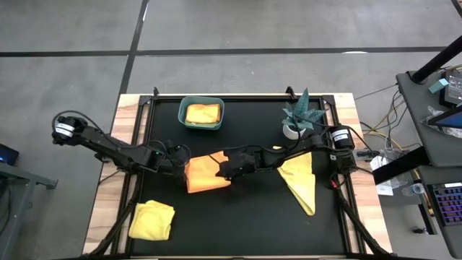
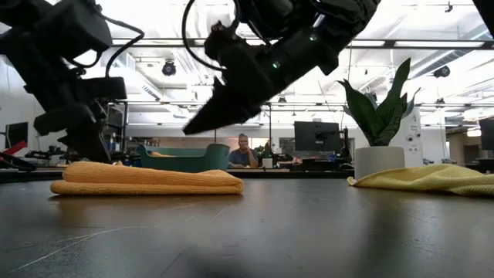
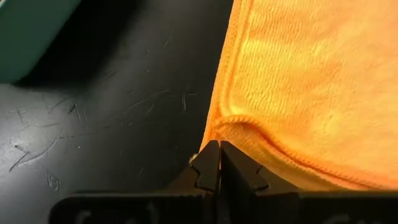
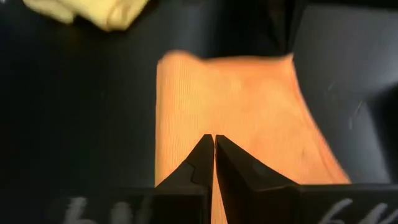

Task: Fold microfiber towels
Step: Fold the orange microfiber cloth

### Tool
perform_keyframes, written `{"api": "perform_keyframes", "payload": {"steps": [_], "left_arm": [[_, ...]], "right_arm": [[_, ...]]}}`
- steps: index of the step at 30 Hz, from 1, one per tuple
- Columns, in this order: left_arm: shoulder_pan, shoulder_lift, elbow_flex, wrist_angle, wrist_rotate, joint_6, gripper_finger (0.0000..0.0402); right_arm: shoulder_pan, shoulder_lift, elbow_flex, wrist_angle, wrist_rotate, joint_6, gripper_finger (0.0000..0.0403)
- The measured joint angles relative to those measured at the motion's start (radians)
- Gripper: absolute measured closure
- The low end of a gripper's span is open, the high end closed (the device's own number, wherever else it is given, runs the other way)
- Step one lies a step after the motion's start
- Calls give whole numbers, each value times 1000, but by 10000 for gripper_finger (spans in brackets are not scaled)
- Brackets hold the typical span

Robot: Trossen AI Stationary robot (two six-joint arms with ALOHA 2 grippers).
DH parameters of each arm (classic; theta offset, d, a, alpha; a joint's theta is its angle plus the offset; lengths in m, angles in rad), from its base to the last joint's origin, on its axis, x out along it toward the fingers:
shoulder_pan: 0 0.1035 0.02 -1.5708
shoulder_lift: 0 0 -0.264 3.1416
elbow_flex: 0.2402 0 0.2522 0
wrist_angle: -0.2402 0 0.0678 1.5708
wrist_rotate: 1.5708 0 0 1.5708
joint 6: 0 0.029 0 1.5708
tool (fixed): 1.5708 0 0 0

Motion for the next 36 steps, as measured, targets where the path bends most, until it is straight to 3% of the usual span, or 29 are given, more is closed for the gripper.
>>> {"api": "perform_keyframes", "payload": {"steps": [7,16,21,26,36], "left_arm": [[0,9,-54,21,0,1,402],[-1,11,-156,217,-2,29,402],[-1,11,-186,251,2,28,402],[-1,13,-186,252,2,29,402],[0,13,-187,268,5,29,402]], "right_arm": [[-15,17,24,101,1,2,353],[-63,190,210,138,77,-22,292],[-103,271,308,136,62,-14,275],[-120,354,405,139,-19,14,258],[-124,488,562,49,-17,2,255]]}}
